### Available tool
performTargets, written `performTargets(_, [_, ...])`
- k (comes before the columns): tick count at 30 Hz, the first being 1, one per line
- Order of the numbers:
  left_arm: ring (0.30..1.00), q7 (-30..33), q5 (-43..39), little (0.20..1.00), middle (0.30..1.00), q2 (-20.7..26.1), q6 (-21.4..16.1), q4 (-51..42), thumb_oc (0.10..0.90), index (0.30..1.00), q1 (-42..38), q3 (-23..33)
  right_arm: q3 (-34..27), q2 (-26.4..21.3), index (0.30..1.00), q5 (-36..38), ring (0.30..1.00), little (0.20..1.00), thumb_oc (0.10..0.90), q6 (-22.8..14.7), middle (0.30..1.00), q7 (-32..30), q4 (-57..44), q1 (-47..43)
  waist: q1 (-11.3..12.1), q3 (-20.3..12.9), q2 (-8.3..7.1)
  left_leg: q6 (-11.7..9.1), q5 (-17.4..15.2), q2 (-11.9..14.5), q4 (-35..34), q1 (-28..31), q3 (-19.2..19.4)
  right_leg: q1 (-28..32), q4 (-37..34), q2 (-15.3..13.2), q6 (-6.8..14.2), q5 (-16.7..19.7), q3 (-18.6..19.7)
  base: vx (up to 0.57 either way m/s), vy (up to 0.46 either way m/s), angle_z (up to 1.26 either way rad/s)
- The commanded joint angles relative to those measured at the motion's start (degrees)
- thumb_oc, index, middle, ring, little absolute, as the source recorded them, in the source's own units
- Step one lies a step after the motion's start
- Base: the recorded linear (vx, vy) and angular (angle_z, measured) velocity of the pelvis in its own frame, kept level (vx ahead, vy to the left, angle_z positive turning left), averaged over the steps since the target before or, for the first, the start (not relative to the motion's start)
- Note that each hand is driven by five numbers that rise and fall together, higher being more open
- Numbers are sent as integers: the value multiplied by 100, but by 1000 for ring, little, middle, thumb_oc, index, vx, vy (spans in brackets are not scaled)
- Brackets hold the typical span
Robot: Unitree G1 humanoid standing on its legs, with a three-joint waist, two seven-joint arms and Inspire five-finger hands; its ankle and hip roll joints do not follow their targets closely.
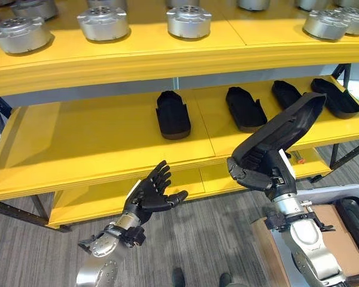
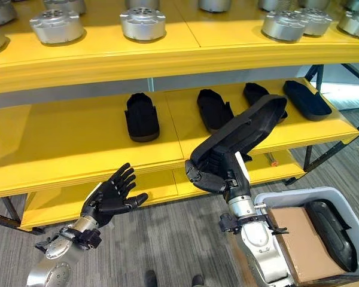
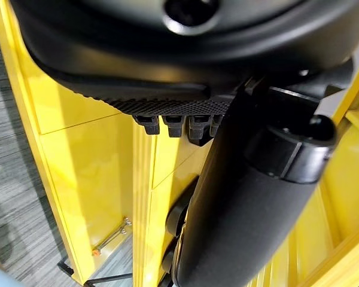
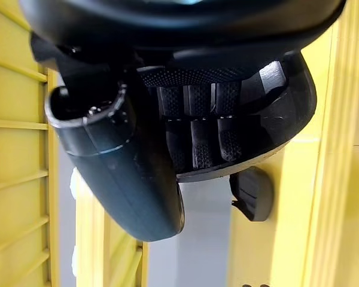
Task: Move parts from the plastic box to the shelf.
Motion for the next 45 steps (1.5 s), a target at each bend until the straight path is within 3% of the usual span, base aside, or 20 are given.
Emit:
performTargets(1, [1000, -179, -229, 1000, 1000, 132, -320, -526, 900, 1000, -311, 219, -292, -125, 300, -177, 300, 300, 400, -737, 300, -49, -741, -721, -27, -373, 174, -225, -371, 583, -35, 319, 576, -548, 801, 1, 648, -8, -89, -26, 158, -6])
performTargets(6, [1000, -284, -339, 1000, 1000, 174, -257, -523, 900, 1000, -332, 264, -459, -207, 300, -56, 300, 300, 400, -807, 300, 99, -718, -573, -136, -351, 160, -225, -339, 393, -35, 177, 482, -550, 817, 845, 217, -424, 139, 6, 62, -8])
performTargets(9, [1000, -372, -333, 1000, 1000, 108, -282, -449, 900, 1000, -389, 163, -538, -241, 300, -103, 300, 300, 400, -913, 300, 88, -647, -511, -229, -339, 164, -177, -335, 218, -35, 91, 152, -517, 597, 1048, 95, -449, 677, 22, 4, 4])
performTargets(13, [1000, -679, -264, 1000, 1000, 102, -171, -471, 900, 1000, -268, 187, -639, -309, 300, -63, 300, 300, 400, -961, 300, 177, -680, -391, -218, -368, 176, -171, -359, 144, -35, 62, 49, -391, 164, 1012, 86, -296, 818, 19, -94, 44])
performTargets(19, [1000, -566, -233, 1000, 1000, 159, -143, -484, 900, 1000, -237, 132, -456, -291, 300, -189, 300, 300, 400, -948, 300, 207, -800, -421, -280, -353, 247, -160, -358, 121, -31, 167, 270, -416, 286, 1036, 65, -364, 880, 27, -74, 3])
performTargets(22, [1000, -537, -212, 1000, 1000, 121, -149, -463, 900, 1000, -458, -33, -360, -338, 300, -395, 300, 300, 400, -990, 300, -19, -766, -584, -321, -155, 209, -185, -539, 184, 778, -246, 552, -573, 667, 935, -31, -486, 767, -126, -19, 20])
performTargets(23, [1000, -529, -144, 1000, 1000, 65, -120, -463, 900, 1000, -572, -122, -324, -344, 300, -497, 300, 300, 400, -1004, 300, -84, -703, -694, -353, -40, 177, -237, -635, 355, 1187, -427, 654, -653, 892, 868, -90, -549, 688, -140, 41, 47])
performTargets(25, [1000, -526, -86, 1000, 1000, 1, -172, -461, 900, 1000, -599, -181, -337, -398, 300, -500, 300, 300, 400, -946, 300, -39, -662, -810, -384, 33, 146, -355, -587, 705, 1350, -484, 605, -700, 1067, 814, -173, -639, 680, -29, 216, 94])
performTargets(26, [1000, -425, -165, 1000, 1000, 4, -259, -513, 900, 1000, -542, -180, -418, -532, 300, -349, 300, 300, 400, -947, 300, 114, -639, -851, -399, 48, 140, -524, -281, 1054, 1359, -484, 409, -671, 1127, 773, -222, -721, 751, 74, 465, 77])
performTargets(28, [1000, -402, -256, 1000, 1000, 34, -404, -457, 900, 1000, -498, -123, -454, -756, 300, -158, 300, 300, 400, -878, 300, 236, -637, -959, -435, -35, 181, -834, 650, 1900, 885, -351, 170, -747, 1278, 652, -242, -881, 792, 142, 900, -9])
performTargets(29, [1000, -306, -354, 1000, 1000, -95, -740, -26, 900, 1000, -738, -259, -524, -1055, 300, -30, 300, 300, 400, -849, 300, 340, -514, -1099, -698, -109, 377, -1162, 1439, 2801, 414, -170, 530, -1011, 1745, 134, -198, -1139, 447, 162, 1109, -29])
performTargets(31, [1000, -294, -351, 1000, 1000, -109, -746, -14, 900, 1000, -750, -271, -526, -1058, 300, -33, 300, 300, 400, -846, 300, 339, -505, -1105, -706, -105, 402, -1188, 1444, 2810, 393, -137, 596, -1040, 1799, 96, -182, -1154, 415, 105, 743, 15])
performTargets(32, [1000, -231, -396, 1000, 1000, -151, -766, 108, 900, 1000, -868, -361, -483, -998, 300, -207, 300, 300, 400, -773, 300, 334, -374, -1130, -775, -84, 594, -1230, 1185, 2685, 320, -21, 952, -1182, 2087, -149, -72, -1189, 262, 126, 697, 28])
performTargets(33, [1000, -254, -389, 1000, 1000, -136, -790, 189, 900, 1000, -930, -385, -488, -922, 300, -266, 300, 300, 400, -759, 300, 337, -313, -1060, -774, -75, 639, -1205, 1002, 2527, 364, -16, 991, -1107, 2021, -245, 29, -1107, 245, 144, 733, 40])
performTargets(36, [1000, -329, -438, 1000, 1000, -108, -719, 133, 900, 1000, -876, -353, -500, -835, 300, -351, 300, 300, 400, -787, 300, 372, -317, -915, -745, -59, 647, -1150, 786, 2345, 449, -3, 979, -971, 1844, -339, 149, -960, 281, 106, 222, 45])
performTargets(41, [1000, -391, -276, 1000, 1000, 34, -611, -149, 900, 1000, -554, -93, -508, -583, 300, -543, 300, 300, 400, -669, 300, 427, -561, -724, -556, -66, 492, -961, 74, 1930, 542, 166, 1064, -688, 1326, -677, 479, -533, 159, 118, 107, 46])
performTargets(45, [1000, -499, -146, 1000, 1000, 82, -624, -265, 900, 1000, -388, -10, -379, -530, 300, -539, 300, 300, 400, -570, 300, 292, -572, -813, -332, -103, 332, -890, -87, 1833, 661, 144, 1048, -481, 952, -837, 631, -275, 32, 99, -13, 6])
